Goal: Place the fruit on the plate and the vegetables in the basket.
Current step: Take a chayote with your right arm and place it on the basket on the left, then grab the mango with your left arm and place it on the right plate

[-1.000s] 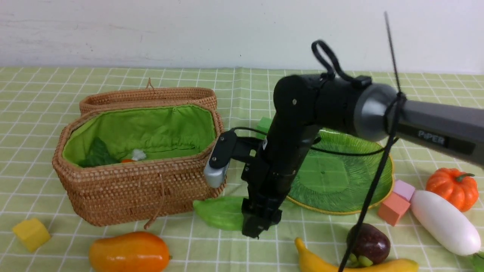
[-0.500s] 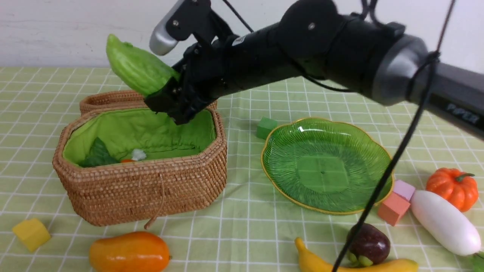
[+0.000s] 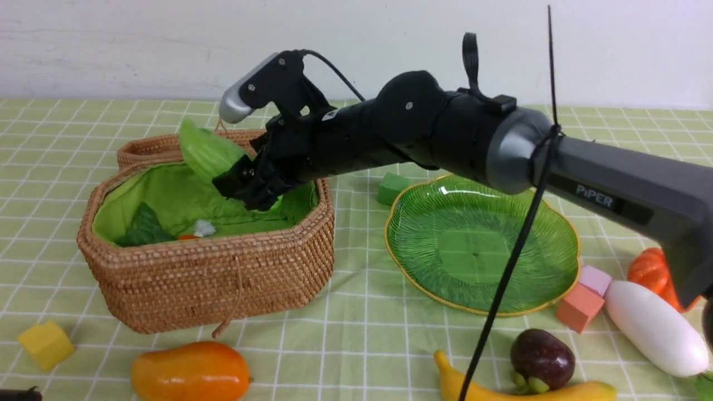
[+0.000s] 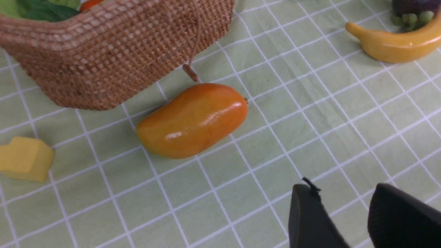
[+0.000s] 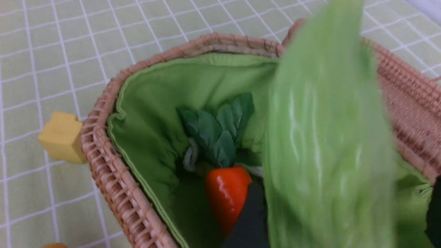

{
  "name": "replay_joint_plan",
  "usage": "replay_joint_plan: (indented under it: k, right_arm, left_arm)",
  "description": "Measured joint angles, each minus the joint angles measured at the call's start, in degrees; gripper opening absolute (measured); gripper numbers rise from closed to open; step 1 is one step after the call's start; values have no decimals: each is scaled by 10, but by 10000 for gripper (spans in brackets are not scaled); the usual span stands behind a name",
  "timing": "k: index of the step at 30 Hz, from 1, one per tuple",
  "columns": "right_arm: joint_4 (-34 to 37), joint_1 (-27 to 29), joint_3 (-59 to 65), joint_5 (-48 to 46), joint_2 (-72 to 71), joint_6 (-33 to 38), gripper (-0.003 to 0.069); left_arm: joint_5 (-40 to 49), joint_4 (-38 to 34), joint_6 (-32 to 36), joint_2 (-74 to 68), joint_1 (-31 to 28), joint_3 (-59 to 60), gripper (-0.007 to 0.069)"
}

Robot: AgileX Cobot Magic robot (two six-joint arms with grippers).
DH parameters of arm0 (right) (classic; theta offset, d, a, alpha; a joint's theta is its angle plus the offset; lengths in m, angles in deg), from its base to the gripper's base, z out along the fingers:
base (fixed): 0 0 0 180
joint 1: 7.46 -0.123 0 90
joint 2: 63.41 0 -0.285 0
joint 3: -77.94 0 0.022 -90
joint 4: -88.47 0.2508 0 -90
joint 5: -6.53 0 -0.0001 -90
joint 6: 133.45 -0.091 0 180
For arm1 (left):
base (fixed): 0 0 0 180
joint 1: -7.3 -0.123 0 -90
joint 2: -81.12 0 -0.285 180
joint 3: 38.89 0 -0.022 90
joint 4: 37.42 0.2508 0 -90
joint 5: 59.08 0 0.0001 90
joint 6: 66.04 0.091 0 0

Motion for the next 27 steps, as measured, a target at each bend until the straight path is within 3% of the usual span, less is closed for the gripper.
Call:
replay_joint_plan:
  k: [7, 12, 14, 15, 19, 23, 27]
  right_arm:
    - [-83, 0, 0, -95, -80, -13, 651]
    - [-211, 0, 0, -217, -170, -92, 589]
    - [-262, 5, -1, -299, -214, -140, 570]
    - [-262, 5, -1, -299, -214, -140, 570]
    - [-276, 32, 10, -424, -268, -169, 561]
    - [-236, 69, 67, -441, -315, -160, 561]
    - [-174, 109, 154, -409, -383, -126, 561]
  left_arm:
    - [-41, 21, -48, -6, 0, -1, 427]
    - [21, 19, -62, -93, 0, -28, 594]
    - [46, 19, -29, -167, 0, -60, 653]
    - [46, 19, -29, -167, 0, -60, 653]
    - [57, 14, 79, -273, 0, -127, 665]
    - [86, 8, 164, -349, 6, -154, 643]
    - [89, 62, 193, -402, 93, -155, 619]
